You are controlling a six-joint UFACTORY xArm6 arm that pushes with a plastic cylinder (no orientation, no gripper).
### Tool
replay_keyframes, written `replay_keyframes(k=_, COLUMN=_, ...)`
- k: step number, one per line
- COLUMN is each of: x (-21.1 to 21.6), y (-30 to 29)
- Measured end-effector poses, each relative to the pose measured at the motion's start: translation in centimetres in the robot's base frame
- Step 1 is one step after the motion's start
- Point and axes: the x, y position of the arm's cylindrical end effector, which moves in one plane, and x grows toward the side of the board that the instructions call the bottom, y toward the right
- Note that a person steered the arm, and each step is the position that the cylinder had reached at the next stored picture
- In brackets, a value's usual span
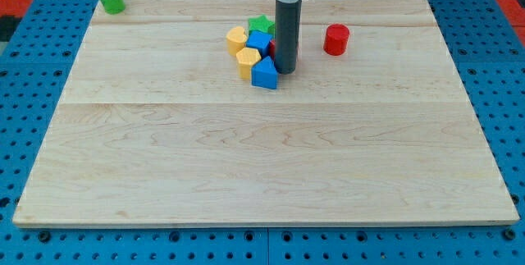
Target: Move the red star towards the top center
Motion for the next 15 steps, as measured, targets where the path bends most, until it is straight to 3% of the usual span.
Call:
replay_keyframes(k=7, x=-7.7, y=2.0)
replay_keyframes(k=15, x=-13.6, y=4.5)
